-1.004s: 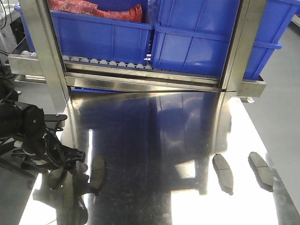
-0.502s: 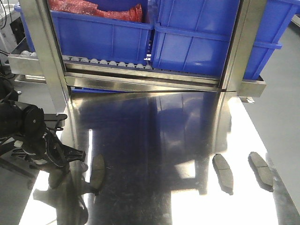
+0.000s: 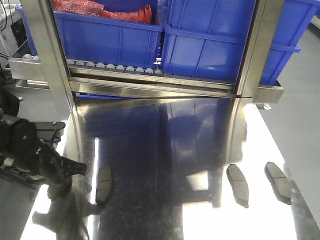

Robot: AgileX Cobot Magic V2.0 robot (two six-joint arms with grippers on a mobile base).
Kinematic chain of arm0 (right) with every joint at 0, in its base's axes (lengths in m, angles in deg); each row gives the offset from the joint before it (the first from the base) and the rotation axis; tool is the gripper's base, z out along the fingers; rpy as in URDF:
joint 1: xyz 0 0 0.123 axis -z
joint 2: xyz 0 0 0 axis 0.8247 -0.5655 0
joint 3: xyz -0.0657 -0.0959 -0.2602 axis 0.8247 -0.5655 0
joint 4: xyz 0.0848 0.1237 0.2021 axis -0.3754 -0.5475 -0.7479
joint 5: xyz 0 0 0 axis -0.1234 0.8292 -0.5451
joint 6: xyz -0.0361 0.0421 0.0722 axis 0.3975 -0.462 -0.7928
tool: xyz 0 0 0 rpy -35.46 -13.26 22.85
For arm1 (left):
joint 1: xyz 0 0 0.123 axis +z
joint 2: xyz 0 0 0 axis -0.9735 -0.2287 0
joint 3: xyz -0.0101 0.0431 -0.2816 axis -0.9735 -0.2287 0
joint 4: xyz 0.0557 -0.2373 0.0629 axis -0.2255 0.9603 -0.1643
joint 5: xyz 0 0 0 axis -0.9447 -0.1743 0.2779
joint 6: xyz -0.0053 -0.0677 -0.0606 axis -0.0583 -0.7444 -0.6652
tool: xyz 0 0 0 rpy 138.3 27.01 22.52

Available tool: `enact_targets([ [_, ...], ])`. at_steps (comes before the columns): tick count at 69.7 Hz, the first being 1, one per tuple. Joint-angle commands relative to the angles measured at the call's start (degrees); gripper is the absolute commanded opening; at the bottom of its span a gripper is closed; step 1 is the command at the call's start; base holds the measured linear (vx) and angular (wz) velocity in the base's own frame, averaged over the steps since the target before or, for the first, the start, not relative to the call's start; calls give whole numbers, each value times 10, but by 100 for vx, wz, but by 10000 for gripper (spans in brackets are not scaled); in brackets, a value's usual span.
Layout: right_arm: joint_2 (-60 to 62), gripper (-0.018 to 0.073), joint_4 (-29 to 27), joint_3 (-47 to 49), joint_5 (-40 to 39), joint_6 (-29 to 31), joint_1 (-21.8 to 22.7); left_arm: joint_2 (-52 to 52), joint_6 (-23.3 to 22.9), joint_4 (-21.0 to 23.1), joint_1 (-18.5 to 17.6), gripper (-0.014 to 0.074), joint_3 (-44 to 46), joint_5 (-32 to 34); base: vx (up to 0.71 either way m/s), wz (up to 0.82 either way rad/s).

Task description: Move and align brake pads A on conveyor

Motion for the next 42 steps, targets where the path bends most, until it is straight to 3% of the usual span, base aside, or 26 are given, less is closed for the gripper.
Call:
enact_targets([
  [1, 7, -1, 4, -3, -44, 0, 3, 79, -4, 0, -3, 56, -32, 47, 0, 0],
  [18, 7, -1, 4, -3, -44, 0, 3, 226, -4, -4, -3, 60, -130, 78, 0, 0],
  [42, 7, -1, 4, -3, -44, 0, 3, 355, -4, -3, -3, 62, -219, 110, 0, 0],
])
